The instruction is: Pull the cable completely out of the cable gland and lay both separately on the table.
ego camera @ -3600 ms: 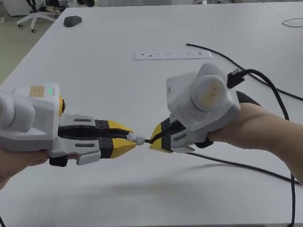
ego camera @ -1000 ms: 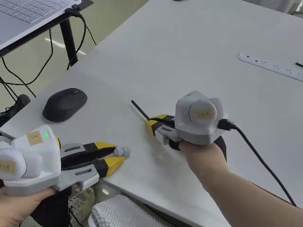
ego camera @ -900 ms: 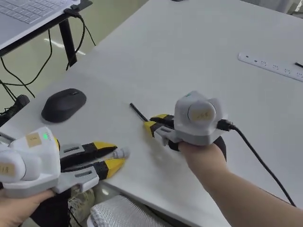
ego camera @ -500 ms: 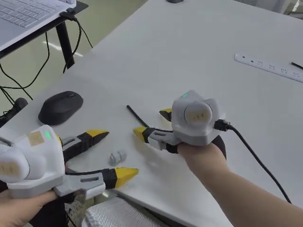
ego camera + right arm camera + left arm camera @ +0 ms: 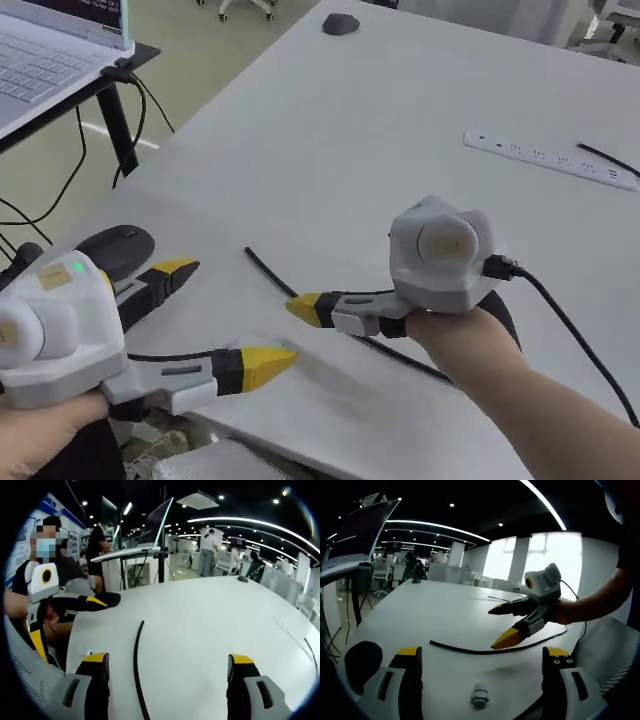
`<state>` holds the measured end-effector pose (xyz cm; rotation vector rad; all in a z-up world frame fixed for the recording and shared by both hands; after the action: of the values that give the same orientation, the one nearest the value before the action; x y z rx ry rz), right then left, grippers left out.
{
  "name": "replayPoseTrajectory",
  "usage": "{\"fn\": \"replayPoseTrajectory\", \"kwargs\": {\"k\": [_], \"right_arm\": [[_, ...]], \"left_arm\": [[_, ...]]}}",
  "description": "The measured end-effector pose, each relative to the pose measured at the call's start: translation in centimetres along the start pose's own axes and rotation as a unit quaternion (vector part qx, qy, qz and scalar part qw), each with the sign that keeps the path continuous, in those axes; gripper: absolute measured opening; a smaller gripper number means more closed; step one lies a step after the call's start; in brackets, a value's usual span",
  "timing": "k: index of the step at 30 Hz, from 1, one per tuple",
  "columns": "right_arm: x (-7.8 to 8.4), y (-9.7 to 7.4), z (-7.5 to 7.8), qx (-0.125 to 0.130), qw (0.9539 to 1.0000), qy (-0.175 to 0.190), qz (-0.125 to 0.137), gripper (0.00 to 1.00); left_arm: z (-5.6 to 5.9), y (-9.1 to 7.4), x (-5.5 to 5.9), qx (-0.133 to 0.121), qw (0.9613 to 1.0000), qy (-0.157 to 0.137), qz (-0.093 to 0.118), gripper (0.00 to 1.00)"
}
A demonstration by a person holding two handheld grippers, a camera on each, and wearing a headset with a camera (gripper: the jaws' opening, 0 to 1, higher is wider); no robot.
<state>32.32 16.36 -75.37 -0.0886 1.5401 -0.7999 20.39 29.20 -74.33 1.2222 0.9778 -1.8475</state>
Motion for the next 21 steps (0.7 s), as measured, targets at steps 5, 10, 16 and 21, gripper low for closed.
{"fn": "replayPoseTrajectory", "kwargs": {"k": [5,10,16,21], "right_arm": [[0.9,-4.0,2.4,0.016,0.9998,-0.001,-0.008,0.99],[2.7,-9.3,5.2,0.051,0.9985,0.020,-0.006,0.99],[5.9,-15.7,8.0,0.092,0.9951,0.018,-0.033,0.99],[9.2,-21.2,10.3,0.134,0.9888,0.044,-0.050,0.99]], "left_arm": [[1.2,1.2,-1.1,0.012,0.9998,0.011,-0.015,0.99],[2.7,3.3,-2.7,0.030,0.9990,0.032,-0.008,0.99],[5.1,5.8,-3.9,0.057,0.9971,0.046,-0.022,0.99],[7.3,7.8,-4.8,0.073,0.9948,0.063,-0.032,0.99]]}}
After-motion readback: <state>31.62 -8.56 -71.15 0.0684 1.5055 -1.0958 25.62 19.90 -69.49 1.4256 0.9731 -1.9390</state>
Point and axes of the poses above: the centre of the closed fingertips' face, and the gripper's own axes: y roughly forward along the fingers, z roughly to its right, x roughly out of its underside, the point moved 5 cm from there along -y, roughly backward along the fingers, and after that the axes turned 3 degrees about -y, right-handed, at the moved point
